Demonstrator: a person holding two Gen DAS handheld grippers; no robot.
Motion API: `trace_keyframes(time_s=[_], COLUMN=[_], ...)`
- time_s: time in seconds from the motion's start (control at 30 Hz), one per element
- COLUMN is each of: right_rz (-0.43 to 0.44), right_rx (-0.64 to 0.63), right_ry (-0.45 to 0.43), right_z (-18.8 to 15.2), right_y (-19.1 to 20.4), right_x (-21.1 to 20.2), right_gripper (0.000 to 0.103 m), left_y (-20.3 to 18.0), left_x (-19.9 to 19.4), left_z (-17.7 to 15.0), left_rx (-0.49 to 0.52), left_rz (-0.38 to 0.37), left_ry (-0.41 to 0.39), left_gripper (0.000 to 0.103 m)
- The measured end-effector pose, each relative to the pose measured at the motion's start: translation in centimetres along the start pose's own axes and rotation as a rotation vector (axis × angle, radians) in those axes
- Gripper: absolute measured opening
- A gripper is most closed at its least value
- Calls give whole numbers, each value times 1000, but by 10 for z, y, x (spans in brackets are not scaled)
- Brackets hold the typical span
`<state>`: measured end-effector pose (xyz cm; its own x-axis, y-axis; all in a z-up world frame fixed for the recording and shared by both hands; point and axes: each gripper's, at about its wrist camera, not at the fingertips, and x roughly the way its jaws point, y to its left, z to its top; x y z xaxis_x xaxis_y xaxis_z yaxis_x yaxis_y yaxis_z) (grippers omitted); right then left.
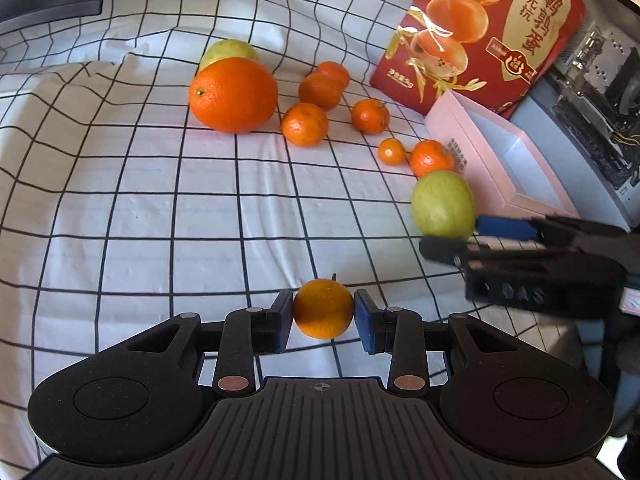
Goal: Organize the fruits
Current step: 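Close the right tool around the green pear and lift it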
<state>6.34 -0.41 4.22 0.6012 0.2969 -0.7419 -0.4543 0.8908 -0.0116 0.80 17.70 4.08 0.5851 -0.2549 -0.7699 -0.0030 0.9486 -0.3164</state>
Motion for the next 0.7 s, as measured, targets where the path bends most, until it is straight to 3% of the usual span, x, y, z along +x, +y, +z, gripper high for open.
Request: trace_keyframes(time_s=[0.13, 0.33, 0.5, 0.7], right_rz=[26, -22, -13, -1], right_rx=[18, -3, 5, 13], right_ry=[3, -22, 31, 37], right_z=[-3, -2, 0, 2], right_y=[4, -3, -13, -14], right_x=[-5, 9, 30, 41], right_gripper=[72, 77, 79, 69], left_y=[2, 5, 12, 22], left_x=[0, -7, -15, -19], left_z=[4, 1, -5, -6], left_rx=[-20, -33, -45, -66], left_rz=[-4, -4, 10, 24], left_ry=[-11, -23, -18, -14], left_gripper=[38, 38, 38, 38])
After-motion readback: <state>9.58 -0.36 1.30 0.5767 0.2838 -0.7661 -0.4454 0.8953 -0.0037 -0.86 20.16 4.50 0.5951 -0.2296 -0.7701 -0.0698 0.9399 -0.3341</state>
